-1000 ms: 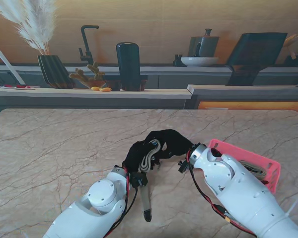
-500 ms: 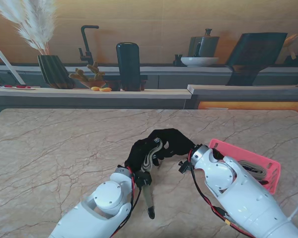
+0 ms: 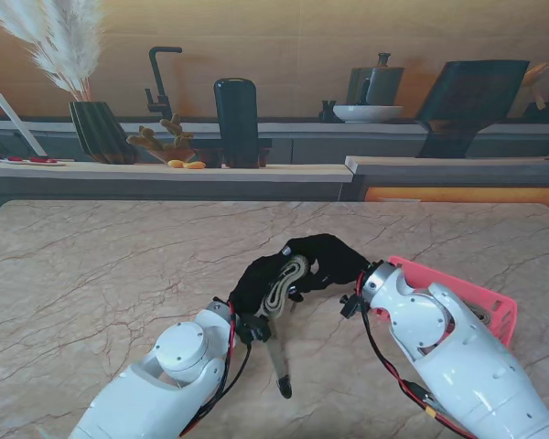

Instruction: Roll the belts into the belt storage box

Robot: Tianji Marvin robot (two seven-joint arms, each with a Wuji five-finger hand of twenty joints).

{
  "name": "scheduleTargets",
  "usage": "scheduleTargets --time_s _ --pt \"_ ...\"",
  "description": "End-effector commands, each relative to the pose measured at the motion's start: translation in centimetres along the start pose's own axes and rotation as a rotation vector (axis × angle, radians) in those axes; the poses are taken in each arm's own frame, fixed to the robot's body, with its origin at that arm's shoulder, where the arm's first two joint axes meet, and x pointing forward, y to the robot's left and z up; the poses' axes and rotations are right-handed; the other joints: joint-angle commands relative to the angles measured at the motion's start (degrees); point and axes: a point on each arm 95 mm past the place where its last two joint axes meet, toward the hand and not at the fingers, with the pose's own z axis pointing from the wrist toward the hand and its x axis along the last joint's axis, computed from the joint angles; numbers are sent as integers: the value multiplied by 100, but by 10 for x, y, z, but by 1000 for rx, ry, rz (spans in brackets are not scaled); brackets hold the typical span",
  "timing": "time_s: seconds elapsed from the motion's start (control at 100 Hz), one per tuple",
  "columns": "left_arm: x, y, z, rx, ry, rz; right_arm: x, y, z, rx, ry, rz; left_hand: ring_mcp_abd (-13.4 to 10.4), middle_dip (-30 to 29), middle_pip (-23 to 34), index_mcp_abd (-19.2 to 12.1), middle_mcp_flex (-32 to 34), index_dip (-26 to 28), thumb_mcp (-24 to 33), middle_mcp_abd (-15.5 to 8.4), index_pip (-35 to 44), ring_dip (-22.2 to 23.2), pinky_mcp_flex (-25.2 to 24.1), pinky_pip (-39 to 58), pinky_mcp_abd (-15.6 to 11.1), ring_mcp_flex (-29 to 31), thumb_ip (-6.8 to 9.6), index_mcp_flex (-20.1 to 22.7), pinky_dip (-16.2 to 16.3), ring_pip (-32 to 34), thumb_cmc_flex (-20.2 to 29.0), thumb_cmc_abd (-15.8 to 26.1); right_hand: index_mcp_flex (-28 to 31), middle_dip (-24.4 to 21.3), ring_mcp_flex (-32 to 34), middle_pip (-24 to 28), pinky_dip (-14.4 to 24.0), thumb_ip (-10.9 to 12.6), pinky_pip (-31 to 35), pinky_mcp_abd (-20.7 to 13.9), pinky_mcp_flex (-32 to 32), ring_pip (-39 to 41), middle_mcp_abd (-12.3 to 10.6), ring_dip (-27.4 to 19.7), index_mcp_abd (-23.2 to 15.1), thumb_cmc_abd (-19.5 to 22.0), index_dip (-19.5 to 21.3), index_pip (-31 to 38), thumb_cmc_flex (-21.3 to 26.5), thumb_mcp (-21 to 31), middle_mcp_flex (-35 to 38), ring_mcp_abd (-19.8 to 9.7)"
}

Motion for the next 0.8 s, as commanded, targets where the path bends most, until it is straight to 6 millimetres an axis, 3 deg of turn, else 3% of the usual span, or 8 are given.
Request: scheduleTargets --time_s 0.0,0.15,0.16,0.19,0.26,0.37,0.52,0.79 --pt "3 -6 1 18 0 16 12 3 2 15 37 -9 106 98 68 -421 110 191 -93 122 -810 34 342 475 100 300 201 -354 199 322 219 37 1096 78 100 850 94 309 -77 41 -91 257 -1274 84 -456 874 353 1233 249 410 1078 -713" --pt "4 -6 2 18 2 51 12 10 1 50 32 -24 -42 193 718 -451 768 477 104 -32 111 -144 1382 1392 47 1135 223 -21 101 1254 643 -231 1085 93 91 845 87 326 -77 63 -96 256 -1251 82 -404 886 378 1211 284 389 1072 -690" --pt "5 -5 2 19 3 54 12 11 1 52 32 -24 -44 117 818 -451 806 385 728 -49 276 -398 1439 1591 60 1180 168 -43 -256 1430 373 -409 1084 93 91 843 87 327 -77 62 -96 256 -1247 82 -399 896 380 1209 285 386 1068 -688" --pt "5 -5 2 26 5 64 12 12 1 58 30 -26 -81 188 861 -486 933 456 2249 -68 371 -289 1665 1670 47 1358 -42 48 -235 1464 -251 -788 1077 95 83 837 85 331 -77 61 -97 254 -1237 81 -386 918 385 1202 296 375 1056 -681" --pt "6 -4 3 46 13 78 13 14 0 71 26 -30 -162 107 986 -572 1190 235 2595 -96 759 -500 2305 1878 5 1786 -358 147 -582 1633 -89 -1078 1048 109 72 836 82 339 -74 66 -97 250 -1220 80 -323 943 402 1182 325 334 1042 -666" --pt "7 -2 5 78 29 65 15 17 -2 98 16 -27 -284 86 1175 -685 1423 -61 2358 -59 1329 -753 3183 2218 -205 2389 -421 196 -1266 1791 415 -1184 944 184 2 822 74 424 -78 60 -115 231 -1141 83 -146 1134 474 1062 472 131 931 -614" --pt "8 1 6 101 35 33 17 20 -4 126 4 7 -355 47 1178 -600 1360 -345 2094 143 1586 -857 3289 2687 -304 2748 -284 83 -1315 1789 969 -1008 817 244 -77 813 77 472 -83 36 -127 215 -1061 93 19 1273 523 942 495 -26 799 -572" --pt "6 8 8 100 48 77 17 16 0 121 0 73 -531 163 1147 -752 1062 -289 2093 68 1535 -730 3262 2526 -377 2648 -169 -150 -1410 1733 1501 -599 637 259 -197 903 100 376 -104 44 -161 189 -1012 100 122 1016 602 772 24 -273 539 -557"
